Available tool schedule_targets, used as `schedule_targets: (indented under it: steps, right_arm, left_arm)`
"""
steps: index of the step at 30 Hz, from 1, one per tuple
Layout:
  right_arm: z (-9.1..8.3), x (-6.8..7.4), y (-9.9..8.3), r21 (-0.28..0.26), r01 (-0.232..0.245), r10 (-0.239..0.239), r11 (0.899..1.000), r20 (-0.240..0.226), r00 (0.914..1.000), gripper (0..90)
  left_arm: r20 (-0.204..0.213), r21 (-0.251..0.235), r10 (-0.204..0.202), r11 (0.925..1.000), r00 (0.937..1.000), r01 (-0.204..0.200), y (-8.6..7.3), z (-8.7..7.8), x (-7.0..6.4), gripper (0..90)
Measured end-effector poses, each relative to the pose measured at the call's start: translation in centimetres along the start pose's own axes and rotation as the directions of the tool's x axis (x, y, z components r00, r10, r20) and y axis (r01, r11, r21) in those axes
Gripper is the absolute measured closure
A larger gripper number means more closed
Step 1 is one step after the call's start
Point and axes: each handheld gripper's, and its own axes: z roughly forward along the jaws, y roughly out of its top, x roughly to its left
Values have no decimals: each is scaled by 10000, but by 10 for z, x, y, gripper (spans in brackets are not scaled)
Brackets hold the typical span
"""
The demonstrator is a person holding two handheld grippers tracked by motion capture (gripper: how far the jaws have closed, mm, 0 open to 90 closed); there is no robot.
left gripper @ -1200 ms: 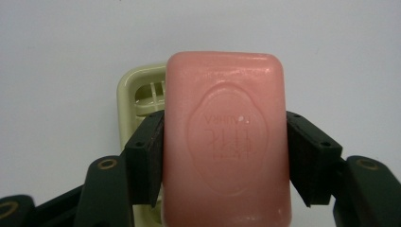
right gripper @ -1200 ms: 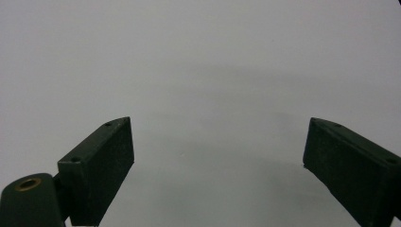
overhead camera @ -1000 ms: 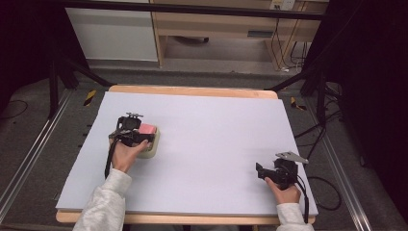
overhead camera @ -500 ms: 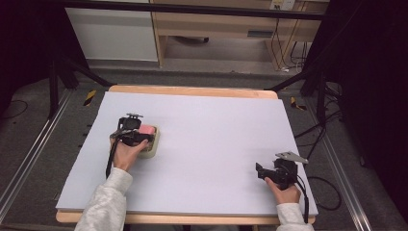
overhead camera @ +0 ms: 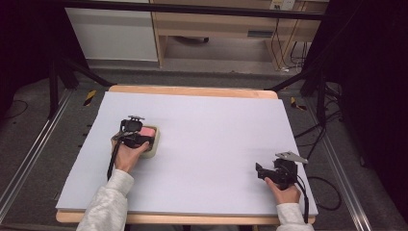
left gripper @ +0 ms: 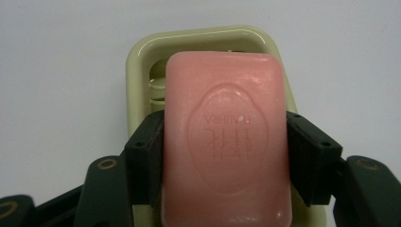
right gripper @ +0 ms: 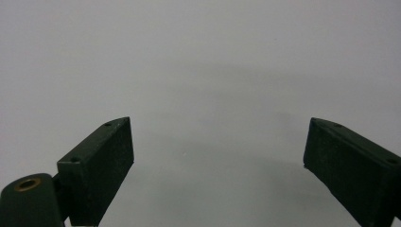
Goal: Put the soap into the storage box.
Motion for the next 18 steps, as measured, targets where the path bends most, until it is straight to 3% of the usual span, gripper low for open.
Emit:
schedule_targets:
  steps: [8,12,18]
  right_arm:
    - [0,0,0,-5,5,-5,10000,-17,10000,95]
    - [0,0,0,-13,66,-66,10000,-2,10000,94]
    - [0,0,0,-2,64,-64,10000,-6,10000,94]
  left_arm:
    - [-70,-181,-28,9998,10000,27,-2,0,-1,370]
    - [-102,-199,261,9995,9996,-263,-4,0,-1,368]
    - [-116,-289,317,9991,9994,-320,-6,-1,-2,367]
